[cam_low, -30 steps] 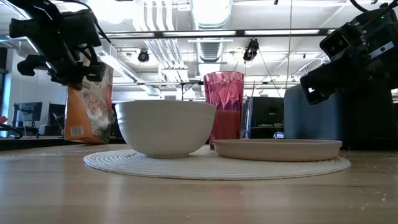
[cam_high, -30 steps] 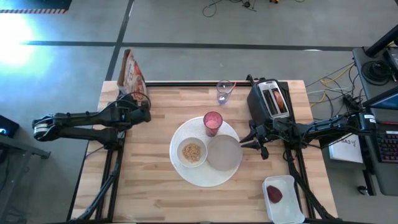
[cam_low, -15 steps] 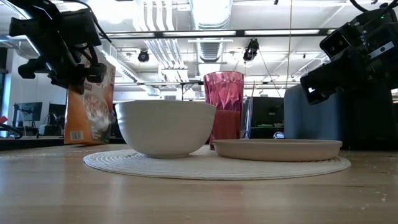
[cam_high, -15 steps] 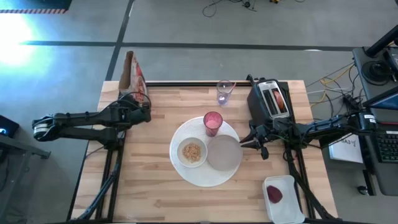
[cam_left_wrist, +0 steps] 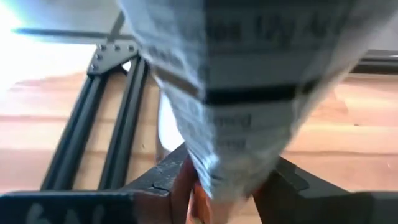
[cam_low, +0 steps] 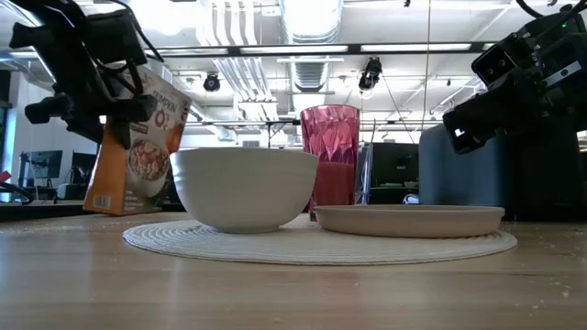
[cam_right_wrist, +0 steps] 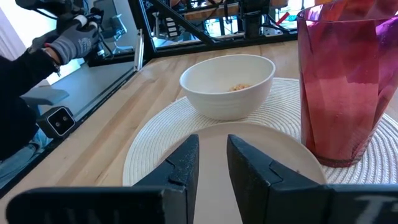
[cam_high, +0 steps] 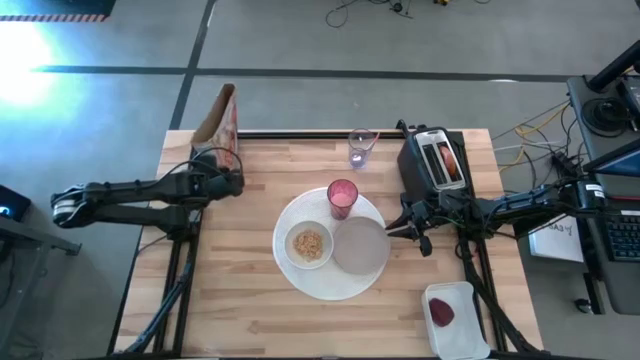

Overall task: Arrange a breakfast setting
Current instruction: Pour the cereal from the cereal box into the white bowl, then put the toasted bagel on the gray plate

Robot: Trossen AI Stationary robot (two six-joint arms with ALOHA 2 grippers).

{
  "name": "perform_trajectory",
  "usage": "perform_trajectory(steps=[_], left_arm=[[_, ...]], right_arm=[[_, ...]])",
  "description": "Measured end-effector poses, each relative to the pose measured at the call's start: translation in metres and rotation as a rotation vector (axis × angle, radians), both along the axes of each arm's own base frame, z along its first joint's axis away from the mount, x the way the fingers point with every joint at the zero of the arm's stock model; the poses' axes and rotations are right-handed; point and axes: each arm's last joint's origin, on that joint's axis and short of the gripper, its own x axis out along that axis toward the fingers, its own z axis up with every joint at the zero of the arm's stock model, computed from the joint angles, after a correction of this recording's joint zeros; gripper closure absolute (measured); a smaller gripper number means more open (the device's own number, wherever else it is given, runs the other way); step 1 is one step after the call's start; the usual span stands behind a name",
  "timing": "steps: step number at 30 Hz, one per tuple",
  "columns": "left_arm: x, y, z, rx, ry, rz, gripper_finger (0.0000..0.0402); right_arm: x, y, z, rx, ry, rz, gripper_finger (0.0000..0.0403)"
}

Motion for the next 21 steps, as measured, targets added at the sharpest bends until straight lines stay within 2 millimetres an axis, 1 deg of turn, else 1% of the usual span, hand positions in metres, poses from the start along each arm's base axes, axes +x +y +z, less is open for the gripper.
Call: perform_trajectory(steps=[11,15,21], left_arm=[[-0.007,-0.006,0.000,-0.153,-0.058,-0.023,0.0242],[-0.009,-0.011,-0.002,-0.247,-0.087,-0.039,0.0235],[-0.009,-0.015,-0.003,-0.275,-0.109,-0.035,0.0226]], right_arm=[[0.000,0.000,0.000,0.000,0.000,0.000,0.0318],[0.000,0.000,0.000,0.000,0.000,0.000,0.0322],[0.000,0.000,0.000,0.000,0.000,0.000,0.0330]])
